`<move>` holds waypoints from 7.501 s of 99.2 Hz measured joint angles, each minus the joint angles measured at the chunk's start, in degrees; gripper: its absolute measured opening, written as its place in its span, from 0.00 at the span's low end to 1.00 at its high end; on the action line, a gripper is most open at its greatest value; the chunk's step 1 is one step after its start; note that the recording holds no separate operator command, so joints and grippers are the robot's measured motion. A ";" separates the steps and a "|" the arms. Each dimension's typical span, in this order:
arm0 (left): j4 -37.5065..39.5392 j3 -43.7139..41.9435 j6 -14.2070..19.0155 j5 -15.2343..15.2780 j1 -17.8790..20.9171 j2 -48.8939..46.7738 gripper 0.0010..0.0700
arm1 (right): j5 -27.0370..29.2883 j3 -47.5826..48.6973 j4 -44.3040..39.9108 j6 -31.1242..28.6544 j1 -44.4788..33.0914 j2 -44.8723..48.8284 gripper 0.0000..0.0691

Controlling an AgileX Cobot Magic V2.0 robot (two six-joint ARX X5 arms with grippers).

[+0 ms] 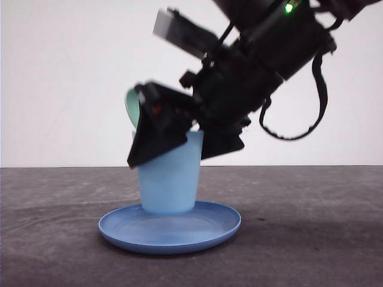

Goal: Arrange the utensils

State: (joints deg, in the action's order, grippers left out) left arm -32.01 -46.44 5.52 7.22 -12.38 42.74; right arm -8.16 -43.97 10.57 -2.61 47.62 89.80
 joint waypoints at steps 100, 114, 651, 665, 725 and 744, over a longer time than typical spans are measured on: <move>-0.02 0.00 0.00 0.00 0.00 0.00 0.32 | 2.29 0.00 -15.21 0.20 -2.16 -2.95 0.98; -0.04 0.00 0.00 -0.02 0.00 0.00 0.32 | 3.43 0.00 -23.34 0.24 -4.20 -9.05 0.98; 21.57 44.61 -1.46 -9.03 12.11 -42.45 0.01 | 2.16 42.97 -20.22 -0.87 -48.15 -89.55 0.02; 21.59 44.61 -1.46 -9.03 12.11 -42.45 0.01 | 2.16 42.97 -20.22 -0.87 -48.15 -89.55 0.02; 21.57 44.61 -1.49 -9.03 12.11 -42.45 0.01 | 2.16 42.97 -20.22 -0.87 -48.15 -89.55 0.02; 21.59 44.61 -1.49 -9.03 12.11 -42.45 0.01 | 2.14 42.97 -20.22 -0.87 -48.15 -89.55 0.02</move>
State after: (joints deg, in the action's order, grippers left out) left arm -10.41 -1.83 4.03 -1.80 -0.27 0.30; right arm -6.02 -0.99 -9.65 -3.49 -0.54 0.25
